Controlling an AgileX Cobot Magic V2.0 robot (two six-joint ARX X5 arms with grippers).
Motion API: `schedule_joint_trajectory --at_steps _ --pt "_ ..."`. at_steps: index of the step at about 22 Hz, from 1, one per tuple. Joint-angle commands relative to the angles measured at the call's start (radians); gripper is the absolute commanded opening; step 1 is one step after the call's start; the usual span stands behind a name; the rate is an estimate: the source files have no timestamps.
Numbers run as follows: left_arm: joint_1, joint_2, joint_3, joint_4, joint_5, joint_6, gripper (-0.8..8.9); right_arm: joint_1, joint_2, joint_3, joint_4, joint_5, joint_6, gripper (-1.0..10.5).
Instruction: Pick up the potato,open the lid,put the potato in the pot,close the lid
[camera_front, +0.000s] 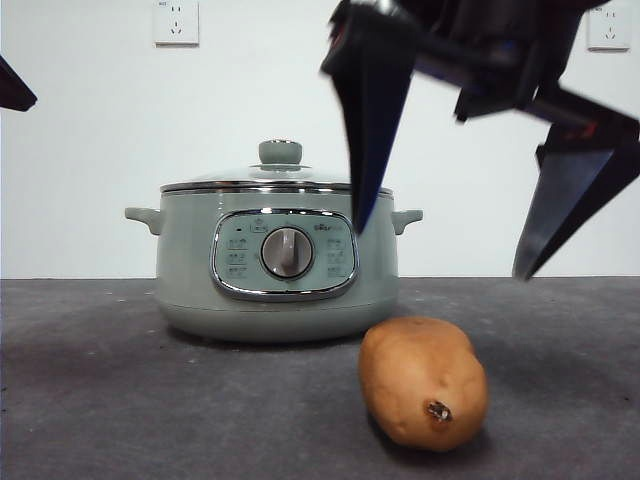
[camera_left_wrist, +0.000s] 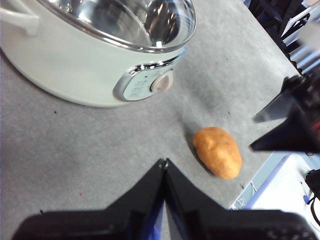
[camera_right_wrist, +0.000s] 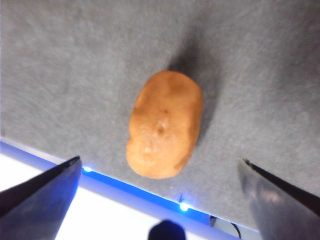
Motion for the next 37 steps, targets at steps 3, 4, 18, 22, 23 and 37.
schedule_joint_trajectory --at_steps 3,4,18,22,23,37 --pt "0.000 0.014 0.005 0.002 0.006 0.018 -0.04 0.032 0.077 0.004 0.039 0.018 0.021 6.0" --pt "0.000 0.016 0.005 0.002 0.006 0.018 -0.04 0.036 0.093 0.005 0.048 0.018 0.021 6.0" --pt "-0.001 0.020 0.005 0.003 0.006 0.030 -0.04 0.038 0.244 0.004 0.092 0.014 -0.027 -0.2" --pt "-0.008 0.037 0.035 0.020 -0.022 0.008 -0.04 0.038 0.240 0.007 0.085 0.014 -0.040 -0.1" --pt "-0.018 0.051 0.059 0.016 -0.040 0.003 -0.04 0.038 0.230 0.011 0.071 0.014 -0.063 -0.1" --pt "-0.294 0.675 0.792 -0.251 -0.396 0.072 1.08 0.036 0.012 0.341 -0.390 0.038 -0.301 -0.1"
